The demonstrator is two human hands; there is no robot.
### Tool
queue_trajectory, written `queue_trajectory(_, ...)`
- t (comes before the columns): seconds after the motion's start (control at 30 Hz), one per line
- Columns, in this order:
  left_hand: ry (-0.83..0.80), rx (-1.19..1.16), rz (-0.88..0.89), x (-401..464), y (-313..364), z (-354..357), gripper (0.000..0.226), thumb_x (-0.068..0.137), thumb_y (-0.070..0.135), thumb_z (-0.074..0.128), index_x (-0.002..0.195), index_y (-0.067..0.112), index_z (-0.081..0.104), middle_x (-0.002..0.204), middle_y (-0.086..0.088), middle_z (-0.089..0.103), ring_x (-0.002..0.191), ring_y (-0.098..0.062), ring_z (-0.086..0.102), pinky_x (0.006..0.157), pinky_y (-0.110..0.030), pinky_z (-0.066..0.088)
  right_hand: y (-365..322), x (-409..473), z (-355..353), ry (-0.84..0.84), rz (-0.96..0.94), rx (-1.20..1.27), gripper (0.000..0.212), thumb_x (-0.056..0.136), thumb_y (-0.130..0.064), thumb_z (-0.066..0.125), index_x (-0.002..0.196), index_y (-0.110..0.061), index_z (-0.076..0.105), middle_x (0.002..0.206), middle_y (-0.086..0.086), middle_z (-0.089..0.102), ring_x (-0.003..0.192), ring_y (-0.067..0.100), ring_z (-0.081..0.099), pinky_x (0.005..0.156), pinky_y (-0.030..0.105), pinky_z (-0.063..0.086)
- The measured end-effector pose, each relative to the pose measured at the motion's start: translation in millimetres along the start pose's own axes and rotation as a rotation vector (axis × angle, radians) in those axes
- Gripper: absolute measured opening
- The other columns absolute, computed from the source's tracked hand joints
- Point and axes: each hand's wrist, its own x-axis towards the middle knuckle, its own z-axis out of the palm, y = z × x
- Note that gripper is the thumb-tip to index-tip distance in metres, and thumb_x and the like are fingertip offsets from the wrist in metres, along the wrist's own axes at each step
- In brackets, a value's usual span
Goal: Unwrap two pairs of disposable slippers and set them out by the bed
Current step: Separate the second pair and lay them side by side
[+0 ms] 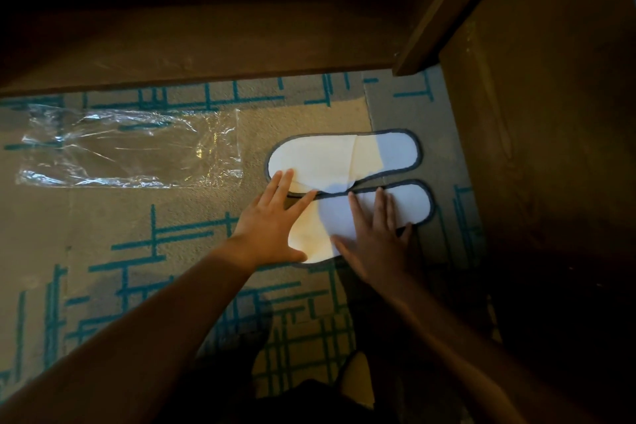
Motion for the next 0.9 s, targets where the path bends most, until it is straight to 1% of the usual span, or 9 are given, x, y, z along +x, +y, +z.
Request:
queue_trajectory(0.07,-0.006,-0.024,-0.008,1.9,1.4,-1.3,0.116,0.061,0.066,0.066,0.143,0.040,-0.011,0.155,-0.010,-0.027,0.143,-0.030,-0.021,0.110,-0.052,0.029,0.3,-0.2,0.3,0.022,0.003,-0.016,0.085,0.080,-0.068,0.039,0.144,-0.037,-0.007,0.157,0.013,-0.011,0.144,0.030,-0.010,0.107,0.069,0.012)
queue_trajectory(0.17,-0.020,-0.023,-0.013,4.6,5.0,-5.1,0.116,0.063,0.064,0.067,0.144,0.038,-0.011,0.154,-0.012,-0.027,0.143,-0.030,-0.022,0.109,-0.052,0.032,0.9,2.0,4.3,0.039,0.027,-0.020,0.085,0.080,-0.068,0.038,0.144,-0.037,-0.007,0.158,0.012,-0.009,0.144,0.029,-0.009,0.107,0.068,0.011)
queue_trajectory(0.3,-0.047,-0.008,-0.015,13.2,13.6,-12.5,0.114,0.066,0.062,0.067,0.145,0.035,-0.011,0.154,-0.014,-0.027,0.143,-0.032,-0.023,0.112,-0.052,0.028,13.7,8.9,7.8,0.066,0.052,-0.009,0.086,0.078,-0.069,0.039,0.143,-0.039,-0.008,0.158,0.011,-0.009,0.144,0.029,-0.009,0.106,0.069,0.009)
queue_trajectory(0.37,-0.046,-0.004,-0.011,19.8,16.6,-14.9,0.113,0.067,0.063,0.065,0.145,0.034,-0.011,0.154,-0.015,-0.027,0.143,-0.032,-0.022,0.112,-0.052,0.028,20.4,12.5,7.9,0.069,0.068,0.000,0.086,0.078,-0.069,0.039,0.143,-0.040,-0.008,0.158,0.011,-0.009,0.144,0.029,-0.010,0.106,0.069,0.008)
queue_trajectory(0.47,-0.030,0.022,-0.001,29.0,19.4,-15.8,0.113,0.066,0.066,0.063,0.145,0.034,-0.012,0.154,-0.016,-0.026,0.143,-0.033,-0.020,0.113,-0.051,0.024,27.2,16.6,5.2,0.075,0.085,0.014,0.086,0.077,-0.068,0.040,0.143,-0.040,-0.007,0.158,0.010,-0.009,0.144,0.028,-0.011,0.106,0.069,0.007)
queue_trajectory(0.53,-0.018,0.036,0.005,33.4,21.5,-15.8,0.113,0.065,0.068,0.062,0.145,0.035,-0.012,0.155,-0.016,-0.024,0.144,-0.032,-0.018,0.113,-0.050,0.024,30.9,18.0,3.2,0.082,0.092,0.027,0.085,0.078,-0.067,0.041,0.144,-0.039,-0.004,0.158,0.010,-0.008,0.144,0.027,-0.010,0.106,0.070,0.007)
queue_trajectory(0.67,-0.008,0.030,0.007,39.6,24.8,-15.8,0.114,0.063,0.071,0.060,0.145,0.036,-0.011,0.155,-0.015,-0.023,0.144,-0.031,-0.017,0.111,-0.050,0.029,35.6,19.3,0.8,0.091,0.105,0.026,0.085,0.078,-0.066,0.043,0.145,-0.037,-0.002,0.158,0.009,-0.007,0.144,0.027,-0.009,0.107,0.068,0.008)
queue_trajectory(0.83,-0.021,0.013,0.017,41.5,25.0,-17.8,0.114,0.063,0.070,0.061,0.145,0.035,-0.011,0.155,-0.015,-0.024,0.144,-0.032,-0.019,0.114,-0.049,0.022,35.5,19.3,-0.8,0.089,0.109,0.010,0.085,0.079,-0.066,0.042,0.145,-0.037,-0.003,0.158,0.010,-0.007,0.145,0.027,-0.007,0.108,0.068,0.010)
queue_trajectory(0.9,-0.026,0.012,0.024,41.8,25.3,-19.2,0.115,0.063,0.069,0.062,0.145,0.035,-0.011,0.154,-0.015,-0.025,0.144,-0.033,-0.019,0.114,-0.050,0.022,35.9,19.2,-1.9,0.086,0.106,0.000,0.085,0.079,-0.067,0.041,0.145,-0.037,-0.003,0.158,0.010,-0.006,0.145,0.027,-0.007,0.108,0.067,0.011)
